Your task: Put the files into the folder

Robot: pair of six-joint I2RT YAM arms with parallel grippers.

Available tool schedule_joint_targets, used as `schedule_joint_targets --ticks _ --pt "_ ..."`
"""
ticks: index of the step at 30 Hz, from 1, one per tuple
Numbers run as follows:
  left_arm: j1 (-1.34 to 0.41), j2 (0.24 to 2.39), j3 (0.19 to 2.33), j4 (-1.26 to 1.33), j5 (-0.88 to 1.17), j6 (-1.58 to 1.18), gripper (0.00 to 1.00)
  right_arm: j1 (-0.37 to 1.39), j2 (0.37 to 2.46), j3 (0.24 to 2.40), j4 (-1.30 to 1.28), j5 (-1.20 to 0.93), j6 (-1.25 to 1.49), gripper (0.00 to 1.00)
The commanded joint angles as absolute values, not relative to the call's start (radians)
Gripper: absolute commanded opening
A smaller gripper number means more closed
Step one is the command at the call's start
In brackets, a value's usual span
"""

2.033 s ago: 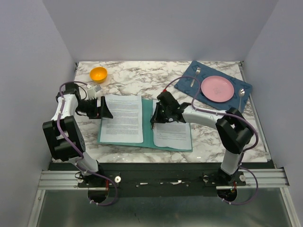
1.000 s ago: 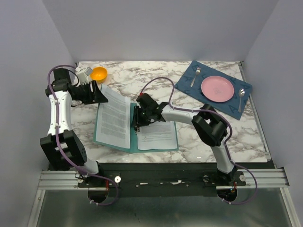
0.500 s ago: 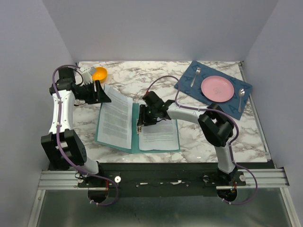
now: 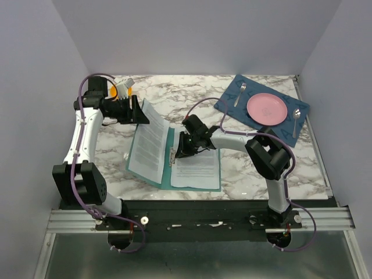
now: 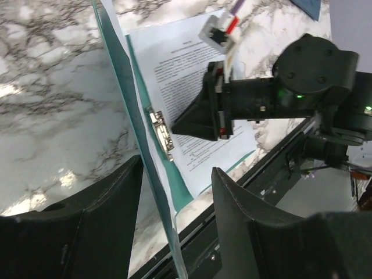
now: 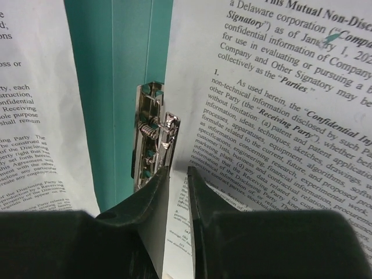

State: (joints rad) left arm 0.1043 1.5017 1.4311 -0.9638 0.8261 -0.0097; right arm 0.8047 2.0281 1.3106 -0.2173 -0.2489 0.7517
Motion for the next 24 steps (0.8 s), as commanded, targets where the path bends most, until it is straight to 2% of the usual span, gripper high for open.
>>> schedule_joint_targets --ticks 1,5,9,11,13,16,20,23,24 --pt "-0.027 1.496 1.473 -0.963 0.822 -0.058 0.58 0.810 2.071 1.273 -0.177 -0.314 0.784 0.25" --pt "-0.107 1.541 1.528 -0.968 0.824 -0.048 0.61 0.810 2.088 1.261 -0.135 -0.351 0.819 0.24" --pt "-0.167 1.594 1.595 -0.971 0.847 -0.055 0.70 0.807 2.082 1.249 -0.095 -0.391 0.848 0.23" --pt "-0.196 1.620 1.626 -0.969 0.868 -0.064 0.74 0.796 2.030 1.232 -0.091 -0.394 0.848 0.24" --pt "-0.215 1.635 1.641 -0.969 0.877 -0.069 0.77 0.759 1.968 1.184 -0.094 -0.385 0.839 0.31" --pt "-0.250 1.663 1.661 -0.963 0.887 -0.069 0.81 0.692 1.823 1.140 -0.150 -0.376 0.798 0.35" --pt "-0.288 1.700 1.687 -0.962 0.893 -0.087 0.88 0.609 1.652 1.069 -0.227 -0.331 0.729 0.38" --pt "-0.321 1.710 1.695 -0.953 0.900 -0.092 0.99 0.554 1.534 1.020 -0.307 -0.269 0.660 0.39" --pt "-0.328 1.710 1.697 -0.947 0.900 -0.095 0.99 0.540 1.493 1.005 -0.322 -0.237 0.632 0.39"
